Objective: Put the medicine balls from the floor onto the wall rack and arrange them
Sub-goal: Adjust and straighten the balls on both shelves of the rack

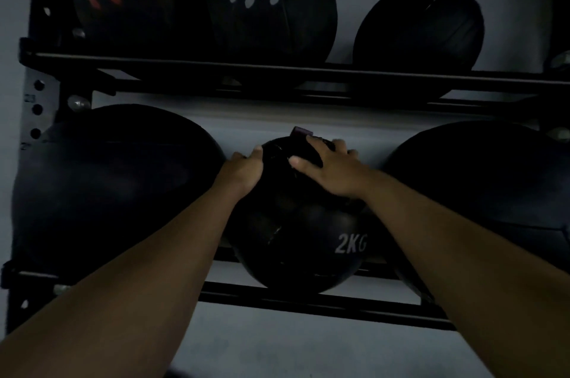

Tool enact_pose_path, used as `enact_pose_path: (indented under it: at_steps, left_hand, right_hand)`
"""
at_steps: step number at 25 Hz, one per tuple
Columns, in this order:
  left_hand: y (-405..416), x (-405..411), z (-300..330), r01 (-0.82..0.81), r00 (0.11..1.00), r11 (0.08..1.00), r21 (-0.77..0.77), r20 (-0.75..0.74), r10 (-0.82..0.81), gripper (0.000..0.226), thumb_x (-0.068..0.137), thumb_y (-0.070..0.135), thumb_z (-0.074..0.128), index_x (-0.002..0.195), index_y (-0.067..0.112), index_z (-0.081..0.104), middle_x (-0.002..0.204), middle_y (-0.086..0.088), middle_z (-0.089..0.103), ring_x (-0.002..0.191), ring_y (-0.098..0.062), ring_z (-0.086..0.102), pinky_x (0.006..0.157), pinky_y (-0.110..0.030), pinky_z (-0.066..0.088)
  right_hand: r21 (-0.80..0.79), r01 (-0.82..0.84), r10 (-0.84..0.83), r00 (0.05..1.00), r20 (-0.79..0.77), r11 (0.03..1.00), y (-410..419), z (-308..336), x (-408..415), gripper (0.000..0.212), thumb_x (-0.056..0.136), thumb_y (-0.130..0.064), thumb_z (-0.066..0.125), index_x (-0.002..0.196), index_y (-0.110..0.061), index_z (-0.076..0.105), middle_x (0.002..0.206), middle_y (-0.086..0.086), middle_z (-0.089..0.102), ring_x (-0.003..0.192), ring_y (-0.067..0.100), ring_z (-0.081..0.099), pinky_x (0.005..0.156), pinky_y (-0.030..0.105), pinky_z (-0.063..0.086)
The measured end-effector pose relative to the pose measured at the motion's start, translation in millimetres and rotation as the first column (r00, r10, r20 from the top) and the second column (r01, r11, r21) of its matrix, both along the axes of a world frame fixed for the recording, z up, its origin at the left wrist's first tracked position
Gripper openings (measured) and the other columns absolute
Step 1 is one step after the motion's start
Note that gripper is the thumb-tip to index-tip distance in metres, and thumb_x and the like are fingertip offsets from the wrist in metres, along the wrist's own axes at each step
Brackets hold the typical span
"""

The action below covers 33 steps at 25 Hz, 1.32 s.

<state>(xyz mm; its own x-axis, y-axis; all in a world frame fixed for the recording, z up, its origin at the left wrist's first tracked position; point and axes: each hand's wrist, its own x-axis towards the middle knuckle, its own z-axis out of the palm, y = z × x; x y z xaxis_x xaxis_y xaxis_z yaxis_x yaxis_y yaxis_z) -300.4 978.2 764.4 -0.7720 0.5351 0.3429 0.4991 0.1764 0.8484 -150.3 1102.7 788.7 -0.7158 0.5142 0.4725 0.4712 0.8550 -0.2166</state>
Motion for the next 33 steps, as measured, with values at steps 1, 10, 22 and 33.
enact_pose_path:
  at_steps: [1, 10, 22, 33]
  left_hand:
    - [-1.6, 2.2, 0.6, -0.026, 0.999, 0.999, -0.027, 0.022, 0.026, 0.081, 0.108, 0.061, 0.02, 0.168, 0.006, 0.025, 0.174, -0.019, 0.03, 0.157, -0.037, 0.036, 0.129, -0.046, 0.031]
    - [-7.9, 24.0, -55.5, 0.041, 0.923, 0.983, 0.177, -0.383, 0.03, 0.065, 0.107, 0.063, 0.029, 0.168, 0.043, 0.022, 0.18, 0.003, 0.013, 0.167, -0.03, 0.007, 0.134, -0.053, 0.009]
    - [11.0, 28.1, 3.9, -0.123, 0.983, 0.992, -0.033, -0.139, 0.117, 0.077, 0.098, 0.077, 0.028, 0.161, 0.034, 0.031, 0.165, -0.01, 0.037, 0.147, -0.042, 0.044, 0.12, -0.057, 0.038]
    - [12.2, 3.4, -7.0, 0.093, 0.92, 0.995, 0.042, -0.386, -0.07, 0.06, 0.102, 0.071, 0.036, 0.155, 0.043, 0.043, 0.161, -0.001, 0.043, 0.153, -0.028, 0.039, 0.125, -0.05, 0.034]
  right_hand:
    - [-0.007, -0.03, 0.03, 0.998, 0.059, 1.0, 5.4, 11.8, -1.2, 0.089, 0.083, -0.09, 0.029, 0.16, -0.05, 0.008, 0.17, 0.009, 0.01, 0.154, 0.044, 0.015, 0.121, 0.059, 0.02]
    - [0.284, 0.118, -0.057, 0.975, -0.215, 0.951, -26.8, -22.3, -4.5, 0.062, 0.105, -0.057, 0.024, 0.156, -0.024, 0.036, 0.158, 0.02, 0.039, 0.144, 0.042, 0.037, 0.119, 0.055, 0.03]
    - [0.227, -0.253, 0.287, 0.95, -0.126, 0.94, 22.4, 9.8, -19.3, 0.049, 0.107, -0.05, 0.031, 0.152, -0.037, 0.047, 0.156, 0.002, 0.048, 0.145, 0.025, 0.039, 0.117, 0.033, 0.024]
    - [0.203, -0.141, 0.233, 0.796, -0.559, 0.969, 6.6, -51.6, 5.9, 0.044, 0.106, -0.044, 0.041, 0.141, -0.021, 0.055, 0.146, 0.01, 0.051, 0.136, 0.024, 0.041, 0.116, 0.042, 0.034]
